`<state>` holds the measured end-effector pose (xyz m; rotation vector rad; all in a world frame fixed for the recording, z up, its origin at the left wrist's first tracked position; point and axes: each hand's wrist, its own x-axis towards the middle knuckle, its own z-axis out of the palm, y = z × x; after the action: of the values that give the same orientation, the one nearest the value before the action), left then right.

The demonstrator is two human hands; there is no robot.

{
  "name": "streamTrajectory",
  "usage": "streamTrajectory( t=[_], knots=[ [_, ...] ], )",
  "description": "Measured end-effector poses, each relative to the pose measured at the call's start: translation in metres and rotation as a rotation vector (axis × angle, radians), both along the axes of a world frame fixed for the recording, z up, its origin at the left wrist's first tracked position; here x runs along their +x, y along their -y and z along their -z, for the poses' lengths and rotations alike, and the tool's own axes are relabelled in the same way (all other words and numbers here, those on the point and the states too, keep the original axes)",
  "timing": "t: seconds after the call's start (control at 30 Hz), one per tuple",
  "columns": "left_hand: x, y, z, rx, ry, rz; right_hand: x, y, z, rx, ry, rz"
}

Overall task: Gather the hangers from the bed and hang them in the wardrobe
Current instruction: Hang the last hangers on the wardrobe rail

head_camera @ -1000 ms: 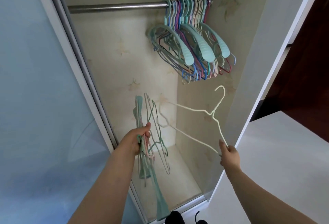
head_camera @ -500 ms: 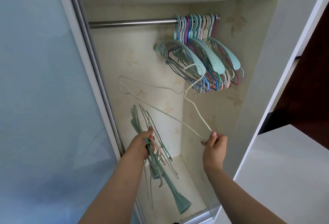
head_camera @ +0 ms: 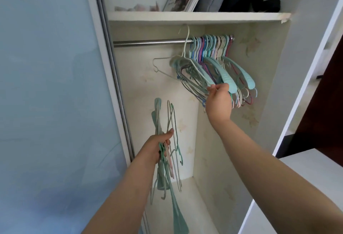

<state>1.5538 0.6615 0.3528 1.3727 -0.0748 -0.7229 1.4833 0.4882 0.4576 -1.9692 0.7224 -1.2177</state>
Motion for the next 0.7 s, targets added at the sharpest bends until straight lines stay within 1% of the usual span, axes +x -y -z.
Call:
streamTrajectory(
  t=[0.1,0.17,0.27,0.37,0.43,0.5,0.6,0.67,0.7],
  knots=[
    [0.000,-0.002,-0.007,-0.019,0.035,0.007,0.017,-0.002,-0.014,-0.115,-0.143,0.073],
    [-0.001,-0.003,-0.012,-0.036,0.047,0.009,0.027,-0.001,-0.019,-0.223,-0.275,0.088],
    [0.001,-0.003,-0.014,-0.024,0.069,0.007,0.041,-0.002,-0.017,-0.369,-0.575,-0.001],
    [0.002,-0.004,-0.016,0.013,0.119,0.002,0.045,0.004,-0.015,-0.377,-0.789,-0.082],
    [0.001,-0.005,-0.016,0.023,0.135,-0.004,0.042,0.013,-0.018,-0.329,-0.840,-0.074],
    [-0.002,-0.005,-0.017,0.007,0.134,-0.011,0.036,0.025,-0.020,-0.288,-0.843,-0.028],
    [-0.006,-0.008,-0.017,-0.031,0.123,-0.023,0.032,0.034,-0.021,-0.281,-0.859,0.020],
    [-0.008,-0.010,-0.016,-0.067,0.114,-0.035,0.032,0.040,-0.013,-0.266,-0.814,0.040],
    [-0.009,-0.010,-0.016,-0.084,0.107,-0.043,0.028,0.038,-0.007,-0.200,-0.743,0.030]
  ],
)
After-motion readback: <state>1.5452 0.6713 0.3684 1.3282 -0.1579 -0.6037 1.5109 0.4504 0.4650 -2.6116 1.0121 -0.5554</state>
